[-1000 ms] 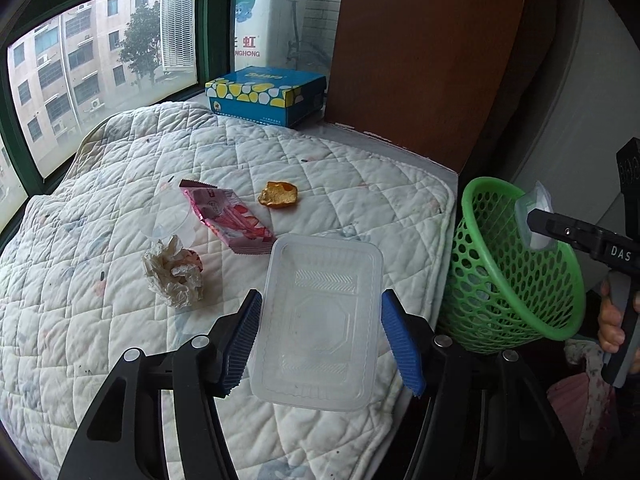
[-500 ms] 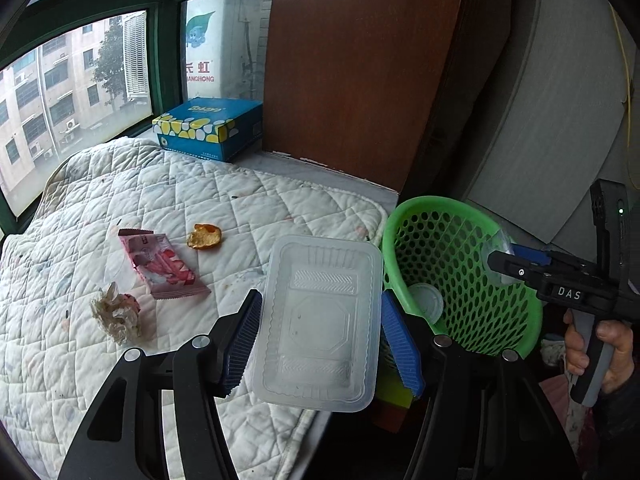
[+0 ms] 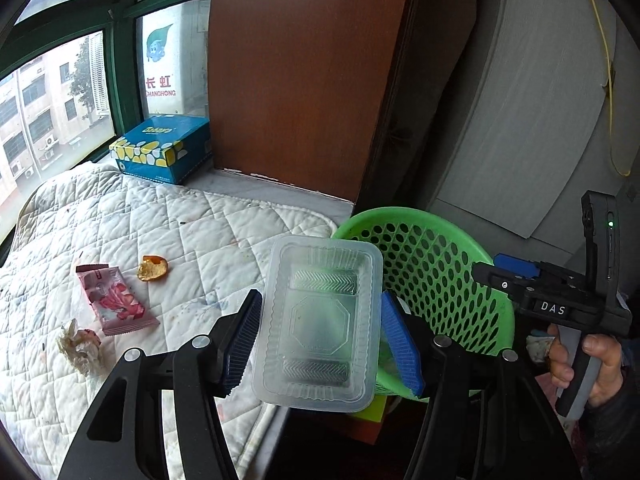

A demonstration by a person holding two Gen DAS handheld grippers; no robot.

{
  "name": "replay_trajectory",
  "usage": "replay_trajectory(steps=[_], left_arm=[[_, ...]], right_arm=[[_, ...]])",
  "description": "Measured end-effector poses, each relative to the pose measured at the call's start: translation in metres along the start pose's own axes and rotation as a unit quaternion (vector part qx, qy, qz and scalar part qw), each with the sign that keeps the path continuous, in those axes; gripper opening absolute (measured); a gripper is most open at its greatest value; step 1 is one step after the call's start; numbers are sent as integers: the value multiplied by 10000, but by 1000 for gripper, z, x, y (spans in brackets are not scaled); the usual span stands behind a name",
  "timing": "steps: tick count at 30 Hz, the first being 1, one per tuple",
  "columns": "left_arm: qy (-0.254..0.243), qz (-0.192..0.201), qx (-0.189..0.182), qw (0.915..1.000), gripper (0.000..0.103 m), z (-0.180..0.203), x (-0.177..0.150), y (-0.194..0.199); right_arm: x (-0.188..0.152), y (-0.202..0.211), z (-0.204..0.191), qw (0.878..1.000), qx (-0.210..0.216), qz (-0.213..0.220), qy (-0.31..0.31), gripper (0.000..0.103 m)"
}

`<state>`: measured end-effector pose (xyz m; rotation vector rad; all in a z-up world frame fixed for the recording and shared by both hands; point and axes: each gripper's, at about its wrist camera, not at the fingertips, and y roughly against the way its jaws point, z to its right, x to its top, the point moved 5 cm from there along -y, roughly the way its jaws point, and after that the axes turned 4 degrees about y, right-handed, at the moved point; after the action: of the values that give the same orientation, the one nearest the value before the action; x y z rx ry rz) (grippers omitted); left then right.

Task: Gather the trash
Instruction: 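Drop the pudding cup into the green basket with the right tool while the left tool carries the tray, then lower the clear tray over the green basket and open the left tool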

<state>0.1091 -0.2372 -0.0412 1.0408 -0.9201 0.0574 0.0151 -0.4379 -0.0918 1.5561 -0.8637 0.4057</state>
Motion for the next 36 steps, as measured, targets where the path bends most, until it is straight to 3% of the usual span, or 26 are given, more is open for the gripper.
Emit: replay_trajectory(steps=[21, 27, 29, 36], left_arm=[[-179, -506, -537, 9971, 59, 74, 0, -56], [-189, -503, -641, 9965, 69, 85, -3, -59], [-163, -482, -572, 9971, 75, 83, -3, -59], [-197, -342, -224, 9990, 75, 70, -5, -45]], right_arm=[[6, 35, 29, 9978, -42, 515, -404, 77], [6, 39, 30, 9975, -42, 542, -449, 77], [5, 39, 30, 9975, -25, 542, -459, 77], [6, 40, 19, 9978, 66, 537, -373, 77]])
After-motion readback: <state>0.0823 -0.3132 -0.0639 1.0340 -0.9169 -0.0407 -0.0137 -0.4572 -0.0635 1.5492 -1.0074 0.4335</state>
